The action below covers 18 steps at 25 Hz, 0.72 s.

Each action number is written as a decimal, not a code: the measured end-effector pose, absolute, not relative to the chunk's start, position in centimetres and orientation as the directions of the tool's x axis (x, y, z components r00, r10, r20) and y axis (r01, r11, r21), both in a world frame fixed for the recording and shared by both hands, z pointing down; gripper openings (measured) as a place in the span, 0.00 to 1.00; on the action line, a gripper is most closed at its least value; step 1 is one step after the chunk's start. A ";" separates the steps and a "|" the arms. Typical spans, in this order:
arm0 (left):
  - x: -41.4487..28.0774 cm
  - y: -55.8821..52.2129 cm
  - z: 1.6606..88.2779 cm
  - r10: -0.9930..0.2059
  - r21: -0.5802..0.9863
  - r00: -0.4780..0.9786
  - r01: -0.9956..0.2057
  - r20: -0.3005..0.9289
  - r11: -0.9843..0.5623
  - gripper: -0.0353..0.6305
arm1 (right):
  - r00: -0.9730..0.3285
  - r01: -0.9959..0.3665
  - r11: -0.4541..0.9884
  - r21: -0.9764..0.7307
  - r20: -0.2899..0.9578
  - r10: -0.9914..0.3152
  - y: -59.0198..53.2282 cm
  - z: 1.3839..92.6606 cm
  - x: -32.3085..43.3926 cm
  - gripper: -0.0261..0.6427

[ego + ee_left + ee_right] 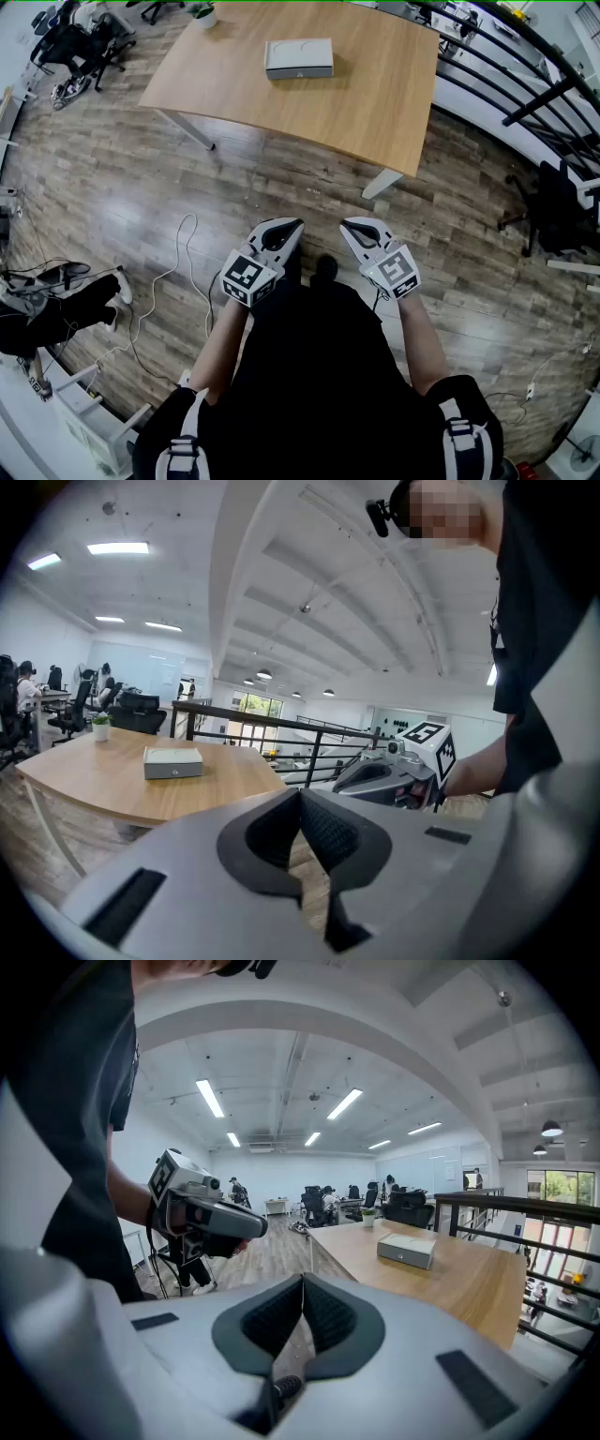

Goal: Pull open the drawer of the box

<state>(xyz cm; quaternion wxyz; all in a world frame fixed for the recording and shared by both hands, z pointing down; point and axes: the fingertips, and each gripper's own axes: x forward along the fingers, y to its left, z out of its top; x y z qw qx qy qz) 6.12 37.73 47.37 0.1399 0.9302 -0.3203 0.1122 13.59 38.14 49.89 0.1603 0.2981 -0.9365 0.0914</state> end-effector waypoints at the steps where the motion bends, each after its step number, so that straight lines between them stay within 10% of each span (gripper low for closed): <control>1: 5.9 37.9 47.4 -0.568 0.188 0.766 -0.632 0.301 -0.752 0.09 | -0.772 -0.587 0.806 -0.078 0.355 -0.528 38.4 49.8 13.5 0.08; 18: 2.9 37.1 47.0 -0.597 0.189 0.750 -0.655 0.286 -0.732 0.09 | -0.792 -0.561 0.821 -0.106 0.355 -0.496 38.0 49.2 10.2 0.08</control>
